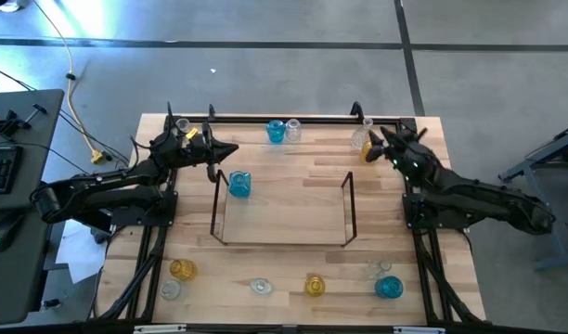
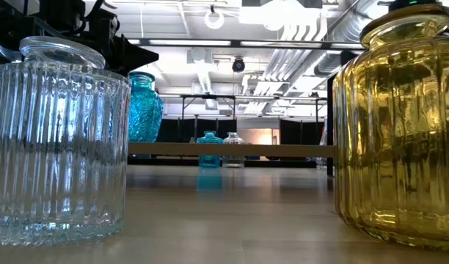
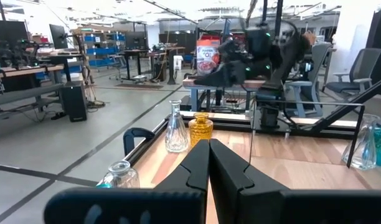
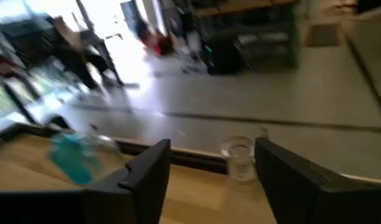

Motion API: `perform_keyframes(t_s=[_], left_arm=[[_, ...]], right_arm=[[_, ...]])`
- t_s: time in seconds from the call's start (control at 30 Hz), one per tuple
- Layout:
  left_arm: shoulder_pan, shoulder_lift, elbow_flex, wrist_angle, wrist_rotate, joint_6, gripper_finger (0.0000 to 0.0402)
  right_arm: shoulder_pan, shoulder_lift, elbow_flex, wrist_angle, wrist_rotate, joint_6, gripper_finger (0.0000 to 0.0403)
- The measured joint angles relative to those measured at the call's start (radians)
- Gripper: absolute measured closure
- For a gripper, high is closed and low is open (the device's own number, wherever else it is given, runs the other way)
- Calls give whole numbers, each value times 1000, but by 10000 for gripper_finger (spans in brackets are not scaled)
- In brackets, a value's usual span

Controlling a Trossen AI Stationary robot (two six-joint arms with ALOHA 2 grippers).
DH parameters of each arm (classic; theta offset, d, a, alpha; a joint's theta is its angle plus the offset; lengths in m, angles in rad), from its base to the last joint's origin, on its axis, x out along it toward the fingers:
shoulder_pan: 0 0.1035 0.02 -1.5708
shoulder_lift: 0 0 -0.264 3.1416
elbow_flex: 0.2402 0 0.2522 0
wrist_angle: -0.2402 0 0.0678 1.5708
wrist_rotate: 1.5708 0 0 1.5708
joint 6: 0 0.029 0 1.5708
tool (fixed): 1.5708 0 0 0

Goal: Sort vases onto shelf
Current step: Put the top right transparent vase on the shelf

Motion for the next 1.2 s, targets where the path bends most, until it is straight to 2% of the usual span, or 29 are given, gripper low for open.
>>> perform_keyframes(t_s=[0.2, 0.43, 0.57, 0.73, 0.97, 1.2], left_arm=[[0, 0, 0, 0, 37, 1, 401], [0, 0, 0, 0, 105, 1, 401], [0, 0, 0, 0, 109, 1, 401], [0, 0, 0, 1, 109, 1, 401], [0, 0, 0, 1, 109, 1, 401], [0, 0, 0, 1, 109, 1, 401]], right_arm=[[-149, 243, 179, -152, -80, 23, 145], [-277, 479, 376, -297, -205, 69, 143], [-301, 569, 461, -406, -219, 102, 143], [-298, 624, 510, -475, -229, 111, 143], [-298, 635, 512, -521, -235, 146, 148], [-298, 635, 512, -518, -235, 130, 213]])
